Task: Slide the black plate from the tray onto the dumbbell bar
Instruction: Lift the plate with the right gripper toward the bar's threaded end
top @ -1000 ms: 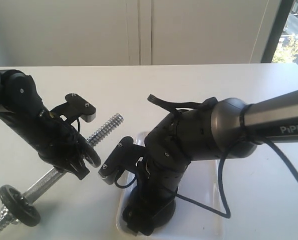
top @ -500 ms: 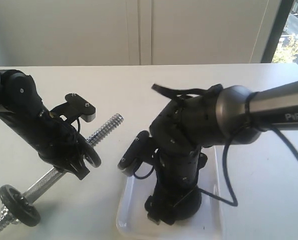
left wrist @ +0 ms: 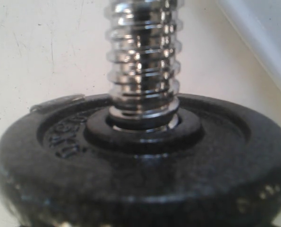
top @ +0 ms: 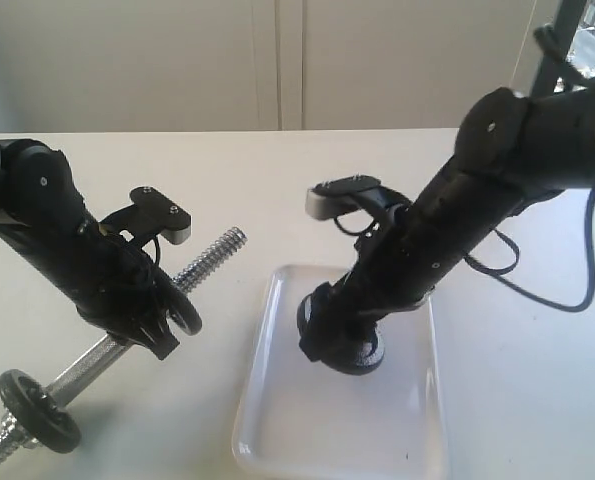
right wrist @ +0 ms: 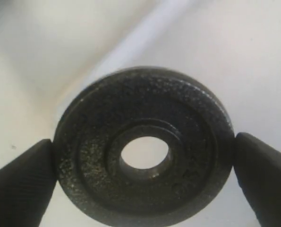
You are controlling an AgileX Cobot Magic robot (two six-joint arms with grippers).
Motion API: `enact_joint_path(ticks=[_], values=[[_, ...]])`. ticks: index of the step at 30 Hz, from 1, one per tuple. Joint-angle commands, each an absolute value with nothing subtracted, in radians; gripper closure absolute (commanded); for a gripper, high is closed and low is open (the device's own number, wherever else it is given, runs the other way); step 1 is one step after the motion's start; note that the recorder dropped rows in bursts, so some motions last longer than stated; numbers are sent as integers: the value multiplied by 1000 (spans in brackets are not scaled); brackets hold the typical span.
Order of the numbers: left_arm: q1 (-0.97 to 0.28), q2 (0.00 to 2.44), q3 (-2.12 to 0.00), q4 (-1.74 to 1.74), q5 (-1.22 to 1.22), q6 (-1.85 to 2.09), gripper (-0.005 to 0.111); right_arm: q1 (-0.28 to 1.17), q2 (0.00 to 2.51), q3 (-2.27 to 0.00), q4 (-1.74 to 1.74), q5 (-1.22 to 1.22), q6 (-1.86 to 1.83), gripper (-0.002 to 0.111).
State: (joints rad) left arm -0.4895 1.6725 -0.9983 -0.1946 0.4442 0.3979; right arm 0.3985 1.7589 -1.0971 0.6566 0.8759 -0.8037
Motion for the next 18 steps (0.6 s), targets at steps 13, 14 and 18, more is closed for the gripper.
enact_joint_path(ticks=[13, 14, 18], values=[[-561, 1636, -1009, -357, 442, 558, 107, 139, 1881, -1156, 1344, 1221, -1200, 108], [-563, 1636, -1009, -359, 442, 565, 107, 131, 1894, -1155, 1357, 1221, -1202, 108], [-563, 1636, -1009, -370, 442, 583, 107, 119, 1947, -1155, 1417, 1221, -1224, 108]])
